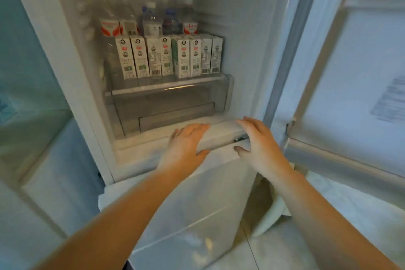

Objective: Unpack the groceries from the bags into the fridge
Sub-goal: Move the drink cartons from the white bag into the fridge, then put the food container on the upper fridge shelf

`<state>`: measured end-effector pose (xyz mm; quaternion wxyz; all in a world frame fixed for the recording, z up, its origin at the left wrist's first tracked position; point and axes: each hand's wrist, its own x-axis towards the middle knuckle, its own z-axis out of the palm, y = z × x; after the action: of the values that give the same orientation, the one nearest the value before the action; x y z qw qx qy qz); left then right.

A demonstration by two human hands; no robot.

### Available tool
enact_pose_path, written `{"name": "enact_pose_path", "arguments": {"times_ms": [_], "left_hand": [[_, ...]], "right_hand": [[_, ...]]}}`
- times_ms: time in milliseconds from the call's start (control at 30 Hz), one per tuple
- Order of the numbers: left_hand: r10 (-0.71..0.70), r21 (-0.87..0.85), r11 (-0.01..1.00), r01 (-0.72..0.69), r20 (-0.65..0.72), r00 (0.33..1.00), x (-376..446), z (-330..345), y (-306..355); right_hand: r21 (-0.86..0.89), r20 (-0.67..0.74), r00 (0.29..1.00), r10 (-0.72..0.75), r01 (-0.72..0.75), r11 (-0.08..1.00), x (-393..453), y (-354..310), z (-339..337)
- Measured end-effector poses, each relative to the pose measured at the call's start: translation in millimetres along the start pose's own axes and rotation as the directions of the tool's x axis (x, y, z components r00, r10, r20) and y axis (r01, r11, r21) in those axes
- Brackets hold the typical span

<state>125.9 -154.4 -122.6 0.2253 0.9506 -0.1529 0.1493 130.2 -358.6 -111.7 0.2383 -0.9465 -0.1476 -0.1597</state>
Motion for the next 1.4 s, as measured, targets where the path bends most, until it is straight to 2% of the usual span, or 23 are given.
{"name": "enact_pose_path", "arguments": {"times_ms": [233, 467, 700, 867, 1133, 1400], "left_hand": [[0.223, -0.038, 0.975, -0.22, 0.143, 0.964, -37.0, 68.2, 82.9], [0.433, -0.155, 0.901, -0.405, 0.297, 0.851, -77.0, 151.2, 205.0], [0.568, -0.261, 0.823, -0.505, 0.371, 0.735, -134.8, 238.8, 344.4], [0.594, -0.3, 0.804, -0.513, 0.41, 0.692, -155.5, 291.3, 444.8], [0.641, -0.342, 0.767, -0.544, 0.444, 0.626, -140.2, 358.4, 558.9], [0.653, -0.389, 0.756, -0.526, 0.399, 0.644, -49.2, 440.8, 646.3]], "right_hand": [[-0.077, 0.009, 0.97, 0.244, -0.243, 0.967, -131.7, 51.0, -46.1], [-0.145, -0.061, 0.867, 0.495, -0.498, 0.855, -267.2, 128.5, -95.3], [-0.173, -0.095, 0.748, 0.657, -0.662, 0.729, -406.0, 218.7, -160.7], [-0.206, -0.102, 0.692, 0.714, -0.717, 0.666, -484.9, 283.1, -217.9], [-0.175, -0.111, 0.621, 0.776, -0.78, 0.6, -545.5, 373.2, -267.2], [-0.194, -0.092, 0.639, 0.764, -0.764, 0.615, -511.9, 503.6, -304.0]]}}
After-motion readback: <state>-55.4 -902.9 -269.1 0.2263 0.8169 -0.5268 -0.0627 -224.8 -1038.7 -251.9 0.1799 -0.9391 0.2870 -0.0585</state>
